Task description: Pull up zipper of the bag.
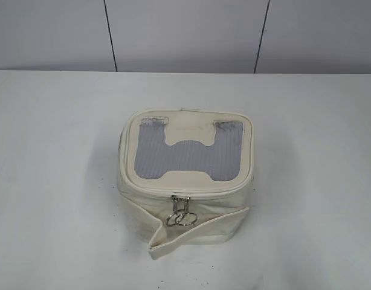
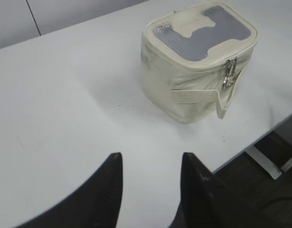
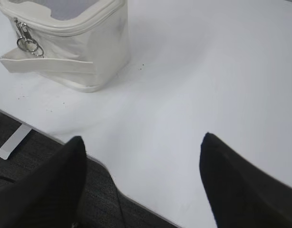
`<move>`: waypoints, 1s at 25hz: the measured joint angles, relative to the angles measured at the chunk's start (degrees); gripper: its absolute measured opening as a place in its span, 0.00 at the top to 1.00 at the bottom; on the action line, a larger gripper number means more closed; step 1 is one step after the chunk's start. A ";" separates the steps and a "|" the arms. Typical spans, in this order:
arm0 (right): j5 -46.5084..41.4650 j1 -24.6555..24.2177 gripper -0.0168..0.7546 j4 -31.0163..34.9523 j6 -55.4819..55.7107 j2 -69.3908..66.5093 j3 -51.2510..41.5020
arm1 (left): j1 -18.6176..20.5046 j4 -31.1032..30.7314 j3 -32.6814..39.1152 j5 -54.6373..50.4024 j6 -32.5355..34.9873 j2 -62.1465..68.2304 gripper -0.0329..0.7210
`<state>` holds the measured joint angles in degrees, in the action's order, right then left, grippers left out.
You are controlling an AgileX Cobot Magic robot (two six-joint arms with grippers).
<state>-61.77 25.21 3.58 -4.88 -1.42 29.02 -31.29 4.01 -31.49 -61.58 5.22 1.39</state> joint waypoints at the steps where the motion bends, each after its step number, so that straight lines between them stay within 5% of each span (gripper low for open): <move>1: 0.47 0.00 0.23 0.00 -0.08 0.00 -0.22 | 0.00 0.00 0.23 0.39 -0.07 -0.53 0.54; 21: 0.81 0.00 0.23 0.01 -0.39 0.00 -0.30 | 0.00 0.12 0.59 0.91 -0.58 -0.67 0.54; 25: 0.92 -3.87 0.23 0.06 -0.39 0.00 -0.30 | 0.68 0.16 0.59 0.91 -0.58 -0.67 0.54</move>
<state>-60.85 21.34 3.64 -5.27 -1.42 28.73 -30.61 4.17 -30.90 -60.67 4.64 0.72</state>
